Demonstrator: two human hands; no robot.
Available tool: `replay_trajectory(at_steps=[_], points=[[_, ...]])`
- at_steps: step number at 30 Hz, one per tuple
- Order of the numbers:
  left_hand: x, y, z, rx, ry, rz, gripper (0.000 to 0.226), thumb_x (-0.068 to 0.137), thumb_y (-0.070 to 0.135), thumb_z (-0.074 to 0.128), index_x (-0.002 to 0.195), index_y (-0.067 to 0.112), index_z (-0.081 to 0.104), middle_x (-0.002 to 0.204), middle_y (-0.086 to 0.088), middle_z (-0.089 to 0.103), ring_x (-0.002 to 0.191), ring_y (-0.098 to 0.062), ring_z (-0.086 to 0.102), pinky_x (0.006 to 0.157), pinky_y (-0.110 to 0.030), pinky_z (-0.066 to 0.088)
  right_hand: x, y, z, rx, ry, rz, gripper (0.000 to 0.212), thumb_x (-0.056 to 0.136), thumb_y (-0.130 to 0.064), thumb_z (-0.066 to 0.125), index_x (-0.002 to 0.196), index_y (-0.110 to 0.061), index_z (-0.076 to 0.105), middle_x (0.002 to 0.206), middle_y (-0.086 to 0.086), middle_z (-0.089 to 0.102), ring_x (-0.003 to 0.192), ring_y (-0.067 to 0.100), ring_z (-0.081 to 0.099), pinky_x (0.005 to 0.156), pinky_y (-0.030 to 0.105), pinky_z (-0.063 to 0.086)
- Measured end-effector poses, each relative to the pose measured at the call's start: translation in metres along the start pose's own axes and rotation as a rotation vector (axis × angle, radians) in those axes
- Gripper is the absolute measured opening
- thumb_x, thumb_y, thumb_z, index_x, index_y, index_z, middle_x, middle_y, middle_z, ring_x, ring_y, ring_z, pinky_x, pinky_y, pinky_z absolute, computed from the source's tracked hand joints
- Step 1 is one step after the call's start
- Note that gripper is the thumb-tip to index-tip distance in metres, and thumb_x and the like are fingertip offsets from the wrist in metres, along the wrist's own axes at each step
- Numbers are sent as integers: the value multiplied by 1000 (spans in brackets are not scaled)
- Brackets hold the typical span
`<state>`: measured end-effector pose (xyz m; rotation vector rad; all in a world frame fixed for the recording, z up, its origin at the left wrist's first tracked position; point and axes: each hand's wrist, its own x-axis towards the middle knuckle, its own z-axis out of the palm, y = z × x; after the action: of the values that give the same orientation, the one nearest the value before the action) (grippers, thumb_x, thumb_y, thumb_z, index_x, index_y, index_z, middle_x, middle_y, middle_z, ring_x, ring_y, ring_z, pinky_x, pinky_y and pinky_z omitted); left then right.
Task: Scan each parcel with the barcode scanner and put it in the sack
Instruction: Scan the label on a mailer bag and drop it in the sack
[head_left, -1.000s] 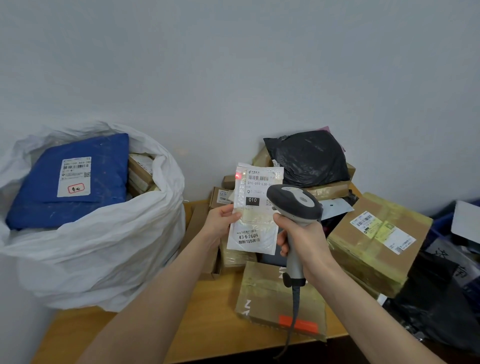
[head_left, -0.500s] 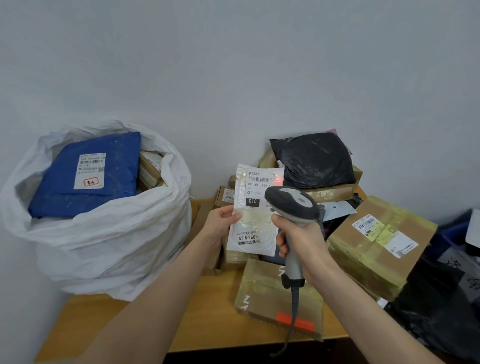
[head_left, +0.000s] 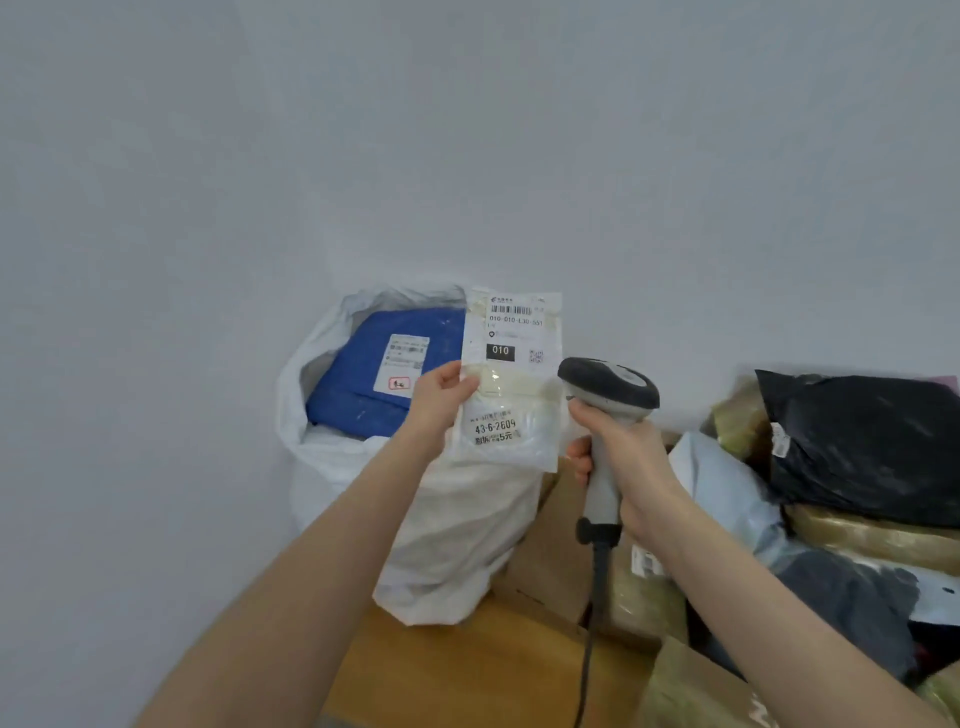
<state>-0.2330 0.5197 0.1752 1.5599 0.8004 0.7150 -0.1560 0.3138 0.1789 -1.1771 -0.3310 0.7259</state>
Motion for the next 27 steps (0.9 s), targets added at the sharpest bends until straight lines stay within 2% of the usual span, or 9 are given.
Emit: replay_trajectory(at_steps=[4,6,10,12,14,16,19,23,27], points=[[60,14,-82,-35,143,66,17,94,3,57,98,17,65,101,-6,69,81,-16,69,73,-37,57,50,9,72,-9,-58,19,16,85,-22,73,83,-8,64,51,4,60,39,12,48,39,23,43],[98,15,-118,9,216,81,18,95,3,55,105,16,64,100,-3,68,77,-10,66,64,-27,54,78,18,105,-24,-67,31,18,86,-24,72,84,-7,64,51,5,61,40,12,49,40,22,44],[178,7,-175,200,349,68,41,94,3,53,135,7,51,120,-13,63,98,-24,63,87,-32,50,131,35,153,-24,-43,51,19,85,-26,73,88,-8,66,55,8,62,42,14,50,44,24,46],[212,1,-187,509,373,69,51,92,9,55,142,9,42,136,-16,53,118,-30,54,93,-31,42,152,42,165,-26,-20,50,19,84,-27,73,86,-9,67,56,8,63,42,14,50,44,25,46],[233,-7,-179,858,269,95,62,91,25,61,145,11,35,147,-18,38,133,-33,37,103,-36,34,169,47,171,-30,7,49,20,84,-28,73,87,-9,65,56,8,62,42,14,50,44,25,45],[244,-20,-157,1098,49,95,73,87,50,61,146,17,32,150,-17,30,138,-33,30,108,-43,33,181,49,175,-31,28,71,22,84,-29,74,89,-11,64,57,7,62,43,14,50,46,25,46],[252,-43,-130,1184,-204,-47,83,82,65,57,148,26,26,153,-17,17,140,-37,23,109,-52,31,194,49,179,-30,56,102,21,84,-30,74,88,-12,64,56,6,62,44,14,50,47,25,46],[276,-53,-137,1221,-207,-103,76,90,61,49,151,29,18,157,-16,7,142,-38,16,112,-53,26,205,47,178,-3,105,96,19,87,-25,72,78,-11,63,50,5,57,39,12,46,40,20,42],[293,-55,-139,1250,-192,-125,75,90,60,49,151,28,19,156,-16,11,141,-38,21,112,-52,25,200,46,158,15,142,120,17,87,-24,71,87,-9,63,55,7,58,42,13,47,41,22,44]])
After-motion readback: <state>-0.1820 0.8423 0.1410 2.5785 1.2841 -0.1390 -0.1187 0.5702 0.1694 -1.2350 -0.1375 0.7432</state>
